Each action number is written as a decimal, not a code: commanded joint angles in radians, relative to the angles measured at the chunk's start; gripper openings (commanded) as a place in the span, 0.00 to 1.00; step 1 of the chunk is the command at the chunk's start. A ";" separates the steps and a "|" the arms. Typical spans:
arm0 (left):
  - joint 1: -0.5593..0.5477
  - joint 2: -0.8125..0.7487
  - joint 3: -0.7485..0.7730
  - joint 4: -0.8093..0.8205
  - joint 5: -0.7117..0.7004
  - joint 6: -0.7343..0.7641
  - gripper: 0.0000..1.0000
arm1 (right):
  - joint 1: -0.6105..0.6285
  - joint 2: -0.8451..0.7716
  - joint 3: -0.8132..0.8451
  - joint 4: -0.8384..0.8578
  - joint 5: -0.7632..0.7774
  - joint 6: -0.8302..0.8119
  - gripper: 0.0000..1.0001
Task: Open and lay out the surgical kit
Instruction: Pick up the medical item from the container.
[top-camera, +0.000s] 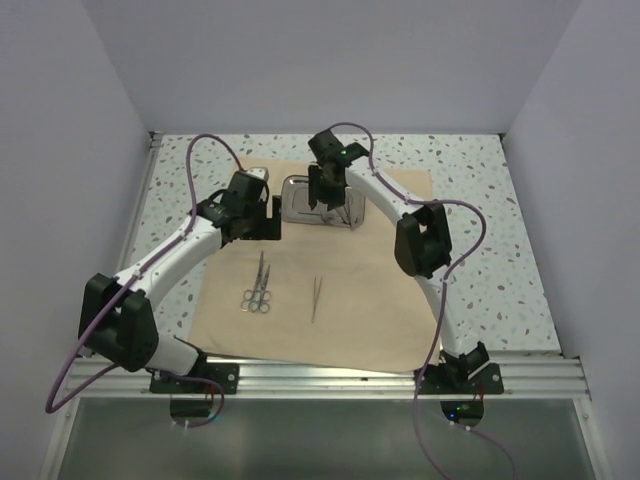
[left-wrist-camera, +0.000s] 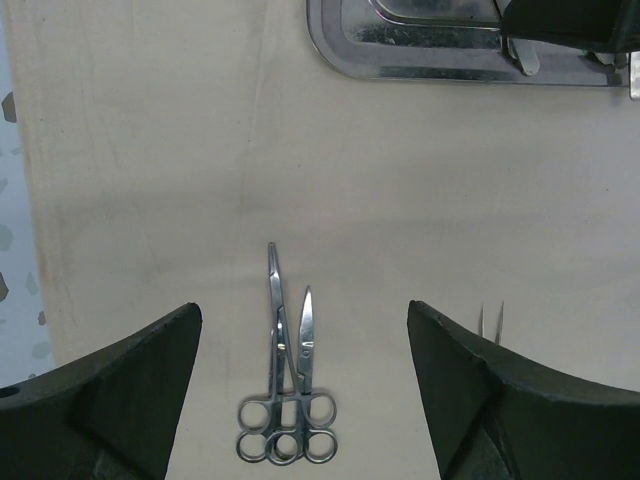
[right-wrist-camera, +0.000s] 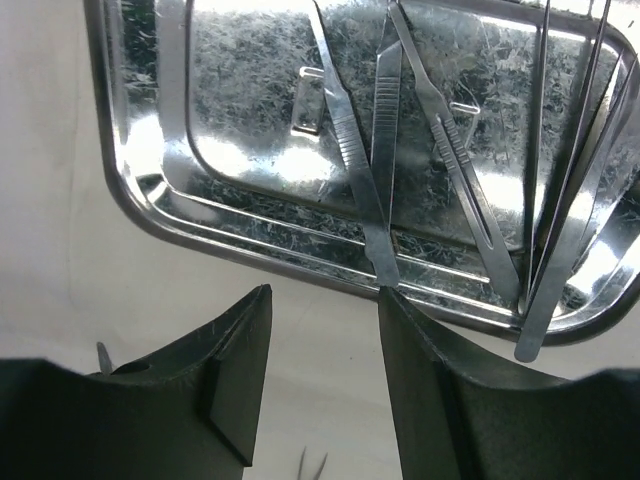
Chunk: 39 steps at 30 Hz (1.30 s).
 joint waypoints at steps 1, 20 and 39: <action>-0.002 -0.031 0.002 0.014 0.012 0.018 0.87 | -0.006 0.020 0.096 -0.077 0.031 -0.020 0.51; 0.001 -0.092 -0.059 -0.023 -0.027 0.002 0.85 | 0.035 0.137 0.073 -0.074 0.111 -0.046 0.47; 0.047 -0.111 -0.099 0.020 -0.002 0.038 0.85 | 0.041 0.108 0.061 -0.109 0.125 -0.028 0.00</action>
